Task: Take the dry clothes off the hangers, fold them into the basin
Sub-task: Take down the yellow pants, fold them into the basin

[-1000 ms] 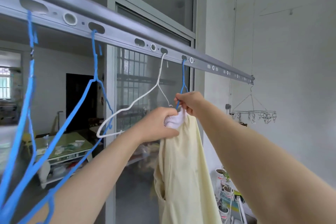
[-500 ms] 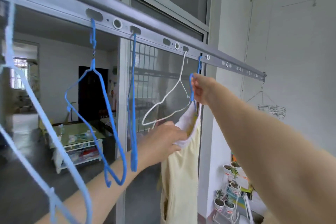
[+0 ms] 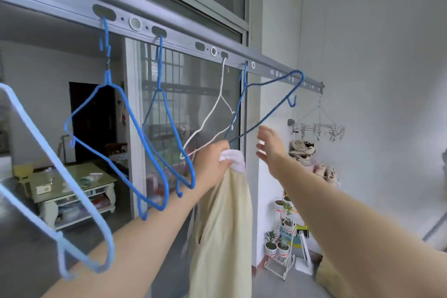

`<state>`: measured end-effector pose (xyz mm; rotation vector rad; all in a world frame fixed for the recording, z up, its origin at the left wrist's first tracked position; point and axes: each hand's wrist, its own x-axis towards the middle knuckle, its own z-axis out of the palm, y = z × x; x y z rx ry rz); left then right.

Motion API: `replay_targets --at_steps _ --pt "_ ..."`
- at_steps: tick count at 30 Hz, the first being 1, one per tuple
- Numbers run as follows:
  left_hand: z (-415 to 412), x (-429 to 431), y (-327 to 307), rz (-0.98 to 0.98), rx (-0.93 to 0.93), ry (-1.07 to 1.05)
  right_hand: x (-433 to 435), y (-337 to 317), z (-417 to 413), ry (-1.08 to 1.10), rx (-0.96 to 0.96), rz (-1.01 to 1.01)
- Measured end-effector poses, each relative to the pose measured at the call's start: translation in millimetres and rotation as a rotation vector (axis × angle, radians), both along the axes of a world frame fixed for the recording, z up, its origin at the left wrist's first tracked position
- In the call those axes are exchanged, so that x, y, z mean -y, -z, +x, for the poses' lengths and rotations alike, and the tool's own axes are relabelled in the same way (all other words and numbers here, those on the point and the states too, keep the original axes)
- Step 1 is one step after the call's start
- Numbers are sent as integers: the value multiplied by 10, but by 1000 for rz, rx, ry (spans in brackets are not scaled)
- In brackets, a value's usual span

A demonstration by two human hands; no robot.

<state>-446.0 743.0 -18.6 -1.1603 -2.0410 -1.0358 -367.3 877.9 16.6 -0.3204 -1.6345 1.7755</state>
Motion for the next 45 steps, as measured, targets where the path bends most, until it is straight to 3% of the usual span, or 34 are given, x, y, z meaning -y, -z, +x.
replay_targets --at_steps 3,6,8,14,17,19,23,27,32,35,40,45 --pt "90 -153 40 18 86 4 -86 311 253 -119 161 -17" --pt "367 -308 12 88 173 87 -110 509 598 -433 306 196" --pt "602 -414 -1 134 210 122 -95 580 845 -476 338 306" --pt "1236 -708 -17 197 349 240 -72 640 1419 -257 311 357" --pt "1603 -811 -28 245 413 411 -136 662 1628 40 280 463" --pt "1761 -821 -38 219 415 474 -205 691 1727 144 248 365" --pt "2101 -758 104 185 413 564 -325 768 2153 183 200 -26" --pt "2223 -704 463 -29 495 525 -389 768 2607 184 124 -237" --pt "2396 -603 822 -134 675 514 -394 630 3057 118 65 -324" --pt "2463 -563 950 -281 643 524 -416 616 3338 85 -26 -366" --pt "2663 -580 899 -201 970 801 -324 484 3661 34 -174 -367" --pt "2958 -540 891 -320 1163 1078 1 476 3846 11 -221 -388"
